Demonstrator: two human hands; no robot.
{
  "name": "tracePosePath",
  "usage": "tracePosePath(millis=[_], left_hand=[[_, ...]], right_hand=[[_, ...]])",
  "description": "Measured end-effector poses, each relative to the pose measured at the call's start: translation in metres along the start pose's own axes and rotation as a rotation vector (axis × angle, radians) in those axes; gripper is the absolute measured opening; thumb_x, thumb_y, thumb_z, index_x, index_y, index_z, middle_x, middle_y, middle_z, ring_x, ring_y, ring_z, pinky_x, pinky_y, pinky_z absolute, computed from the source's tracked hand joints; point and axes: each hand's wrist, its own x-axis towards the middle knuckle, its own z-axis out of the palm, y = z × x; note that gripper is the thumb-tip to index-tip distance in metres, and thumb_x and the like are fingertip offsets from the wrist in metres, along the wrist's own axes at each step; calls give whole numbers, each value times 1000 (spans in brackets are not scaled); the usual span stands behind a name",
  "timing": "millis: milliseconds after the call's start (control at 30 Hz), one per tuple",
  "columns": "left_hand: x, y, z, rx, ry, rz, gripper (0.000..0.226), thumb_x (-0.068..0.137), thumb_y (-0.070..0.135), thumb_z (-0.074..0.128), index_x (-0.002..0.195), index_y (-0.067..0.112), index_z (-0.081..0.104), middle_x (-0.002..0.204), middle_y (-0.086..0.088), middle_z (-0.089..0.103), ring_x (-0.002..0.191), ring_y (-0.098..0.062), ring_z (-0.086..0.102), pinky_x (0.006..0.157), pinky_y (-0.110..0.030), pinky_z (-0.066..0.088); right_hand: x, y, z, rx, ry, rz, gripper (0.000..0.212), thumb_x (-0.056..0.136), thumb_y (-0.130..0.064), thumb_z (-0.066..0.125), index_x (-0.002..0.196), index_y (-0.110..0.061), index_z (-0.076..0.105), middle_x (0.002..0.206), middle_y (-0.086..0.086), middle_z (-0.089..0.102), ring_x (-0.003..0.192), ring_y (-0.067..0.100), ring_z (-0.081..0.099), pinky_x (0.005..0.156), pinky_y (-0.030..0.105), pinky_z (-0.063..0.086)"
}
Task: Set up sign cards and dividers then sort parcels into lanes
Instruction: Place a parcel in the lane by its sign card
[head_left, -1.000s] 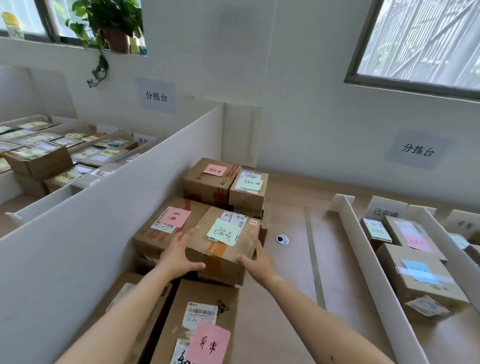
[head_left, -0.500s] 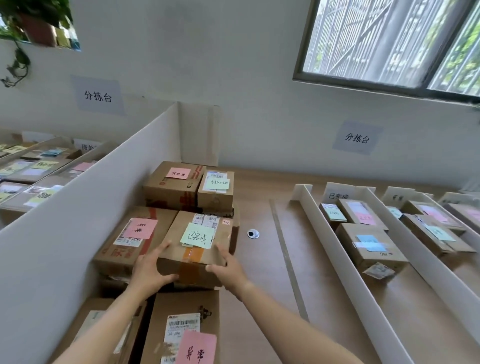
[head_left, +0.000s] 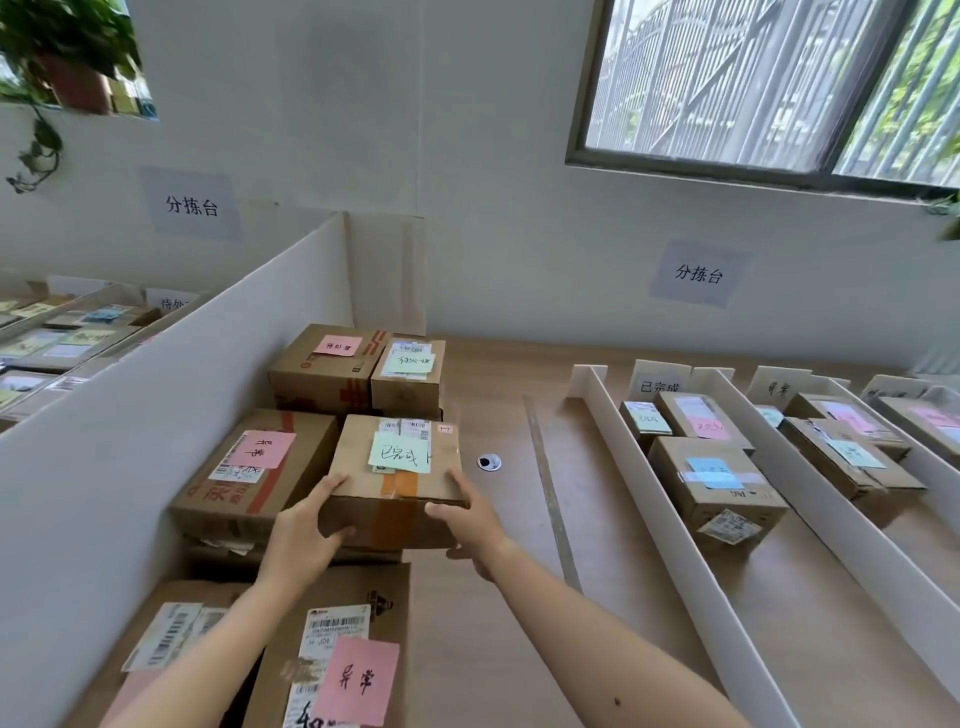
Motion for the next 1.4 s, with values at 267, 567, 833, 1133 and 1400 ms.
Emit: tracePosePath(millis=[267, 567, 833, 1133, 1400], left_hand=[[-30, 55, 39, -8, 28, 95, 74, 72, 8, 80, 137, 18, 47, 116, -15, 65, 98, -28, 64, 86, -41, 55], [-75, 131, 98, -31, 58, 251, 69, 72, 10, 80, 133, 16, 48, 113, -15, 65, 97, -30, 65, 81, -37, 55], [-103, 197, 144, -154, 48, 337, 71, 66, 3, 83, 130, 14, 54, 110, -14, 66, 90, -32, 66, 80, -41, 56], [-114, 257, 187, -155, 46, 500, 70, 64, 6, 84, 128, 11, 56, 103, -17, 68, 83, -31, 66, 77, -36, 54], [-101, 298, 226, -219, -23, 550, 71, 65, 7, 84, 129, 21, 56, 106, -11, 68, 83, -29, 67, 78, -39, 57]], right_hand=[[-41, 15, -72, -30, 83, -114, 66, 86, -16, 64, 144, -35, 38, 137, 0, 43, 117, 24, 50, 74, 27, 49], [-103, 38, -169, -132, 178, -247, 70, 84, -18, 69, 145, -34, 37, 141, -3, 41, 124, 20, 48, 102, 42, 47], [-168, 51, -252, -57, 241, -300, 68, 85, -9, 68, 143, -33, 41, 138, -6, 42, 123, 16, 46, 103, 43, 47], [-214, 65, -318, -10, 351, -354, 68, 85, -8, 69, 142, -32, 42, 147, 3, 35, 133, 25, 39, 105, 43, 45], [-232, 68, -369, 31, 460, -375, 69, 82, -8, 73, 138, -38, 46, 132, -9, 44, 126, 19, 46, 100, 43, 49]])
